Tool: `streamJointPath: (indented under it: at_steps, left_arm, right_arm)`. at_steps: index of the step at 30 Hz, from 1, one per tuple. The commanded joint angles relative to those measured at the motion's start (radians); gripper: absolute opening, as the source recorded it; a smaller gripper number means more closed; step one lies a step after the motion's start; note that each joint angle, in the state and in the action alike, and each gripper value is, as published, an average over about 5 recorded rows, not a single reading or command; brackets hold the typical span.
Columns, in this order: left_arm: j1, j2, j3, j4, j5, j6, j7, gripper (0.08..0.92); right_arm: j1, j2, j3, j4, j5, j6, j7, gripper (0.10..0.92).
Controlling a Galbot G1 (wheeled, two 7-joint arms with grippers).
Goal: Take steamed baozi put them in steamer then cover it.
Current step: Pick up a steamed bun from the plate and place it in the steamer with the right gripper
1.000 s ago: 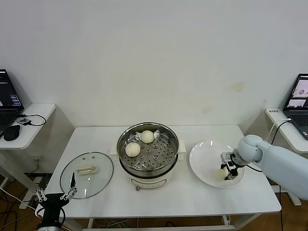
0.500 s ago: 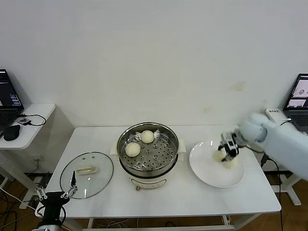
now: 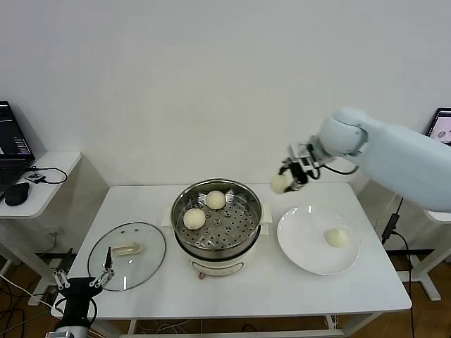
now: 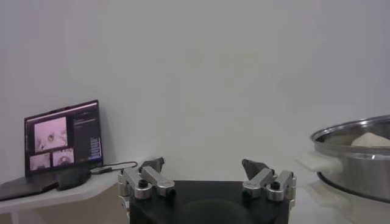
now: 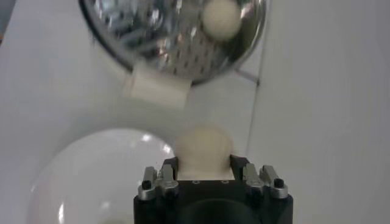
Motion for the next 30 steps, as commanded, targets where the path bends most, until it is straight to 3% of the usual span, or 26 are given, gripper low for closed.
streamJointPath:
  at_steps: [1,9,30]
  left_arm:
    - [0.002,-0.004,-0.003,-0.007,0.0,0.0,0.0,0.823]
    - [0.003,-0.012,-0.01,-0.022,0.002,-0.002,-0.001,0.823]
    - [0.005,-0.017,-0.01,-0.021,0.005,-0.008,-0.004,0.823]
  right_arm:
    - [0.058,0.269,-0.116,-0.007,0.09,0.034,0.066,0.556]
    - [-0.007,0.348,-0.171,-0.038,0.006,0.141,0.054,0.552]
    - [-0.069,0.36,-0.201,-0.021,-0.138,0.316,-0.002,0.56]
